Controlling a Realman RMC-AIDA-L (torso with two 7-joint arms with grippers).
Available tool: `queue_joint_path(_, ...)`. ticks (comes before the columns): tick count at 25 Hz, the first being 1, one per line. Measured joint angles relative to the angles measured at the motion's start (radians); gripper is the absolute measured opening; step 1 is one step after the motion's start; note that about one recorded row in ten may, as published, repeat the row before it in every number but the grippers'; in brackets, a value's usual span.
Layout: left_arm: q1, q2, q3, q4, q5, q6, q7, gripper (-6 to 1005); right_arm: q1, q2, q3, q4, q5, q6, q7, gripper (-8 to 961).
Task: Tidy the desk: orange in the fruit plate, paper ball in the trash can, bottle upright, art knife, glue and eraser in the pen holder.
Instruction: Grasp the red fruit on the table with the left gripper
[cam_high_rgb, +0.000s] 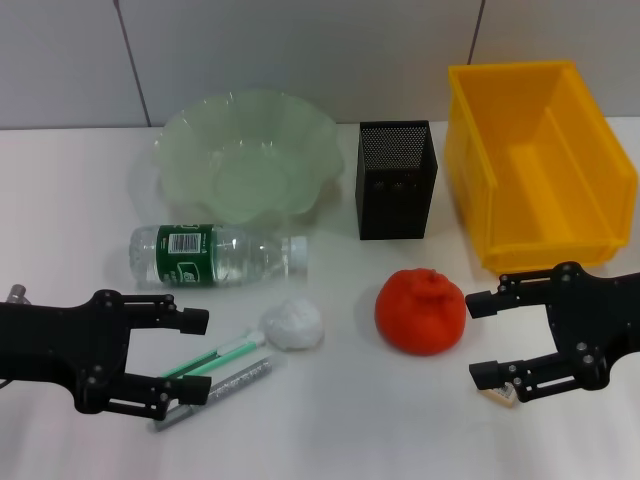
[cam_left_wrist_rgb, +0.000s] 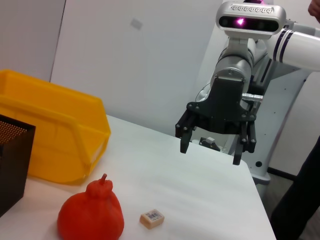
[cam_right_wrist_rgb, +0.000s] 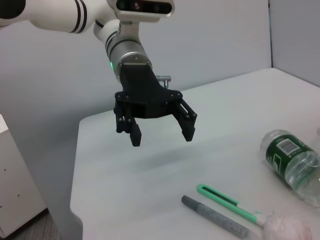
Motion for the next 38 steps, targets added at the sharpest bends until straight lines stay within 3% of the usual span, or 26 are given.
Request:
queue_joint_path(20,0.009,-0.009,-0.008,0.008,-0.006,-0.016,0.002,815,-0.007,0.001,0.010,0.035,0.002,0.002,-0.019,765)
queue_joint_path(24,0.004,-0.047,-0.016,0.020,-0.024,-0.043,0.007,815,-0.057,-0.003,0.037,0.000,0.002,-0.029,-0.005,764)
queue_joint_path(29,-0.020,-0.118,-0.008,0.052,-0.036,-0.149,0.010,813,-0.141,-0.003,0.176,-0.094,-0.026,-0.100,0.005,762)
queue_joint_path(34,-0.081,-0.131,0.011,-0.044,-0.049,-0.270,0.023,811,-0.170,-0.010,0.341,-0.200,-0.098,-0.190,0.017,760)
queue_joint_path(38,-0.132,-0.135,0.015,-0.137,-0.070,-0.374,0.047,809,-0.172,-0.013,0.387,-0.264,-0.146,-0.212,0.044,758)
